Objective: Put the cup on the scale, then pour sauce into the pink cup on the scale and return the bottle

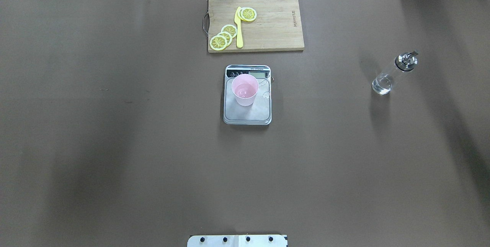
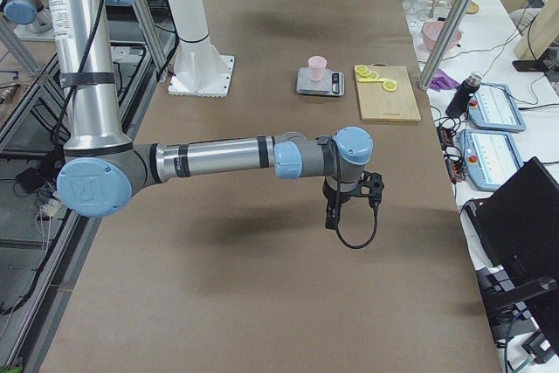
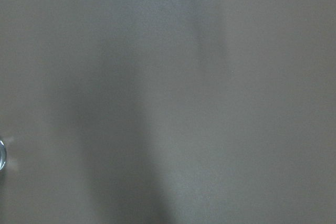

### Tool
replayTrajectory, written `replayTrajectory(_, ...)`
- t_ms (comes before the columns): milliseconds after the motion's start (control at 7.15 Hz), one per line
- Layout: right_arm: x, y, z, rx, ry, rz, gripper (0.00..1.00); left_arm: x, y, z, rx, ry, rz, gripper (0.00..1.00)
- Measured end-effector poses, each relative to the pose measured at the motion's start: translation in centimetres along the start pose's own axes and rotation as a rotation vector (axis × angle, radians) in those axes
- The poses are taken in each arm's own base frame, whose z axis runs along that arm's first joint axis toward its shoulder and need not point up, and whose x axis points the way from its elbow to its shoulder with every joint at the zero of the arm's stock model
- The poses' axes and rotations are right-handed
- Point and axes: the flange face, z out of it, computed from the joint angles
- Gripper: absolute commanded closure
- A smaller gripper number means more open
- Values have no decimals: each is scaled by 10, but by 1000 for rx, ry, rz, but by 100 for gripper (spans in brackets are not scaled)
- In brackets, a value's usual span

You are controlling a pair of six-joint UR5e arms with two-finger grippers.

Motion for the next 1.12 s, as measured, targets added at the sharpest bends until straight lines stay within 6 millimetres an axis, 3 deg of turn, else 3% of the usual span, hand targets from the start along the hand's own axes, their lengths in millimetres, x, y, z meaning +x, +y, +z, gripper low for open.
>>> replayTrajectory(280,-3,-3,-1,2,-2,0,0,-22,-5,6,3,3,-61,2)
replayTrajectory(700,-2,-4,0,-2,-2,6,0,-21,-39,-2,17,1,-88,2)
replayTrajectory(1119,35,5,-9,8,-15,76,0,-24,-48,-2,16,-1,-91,2)
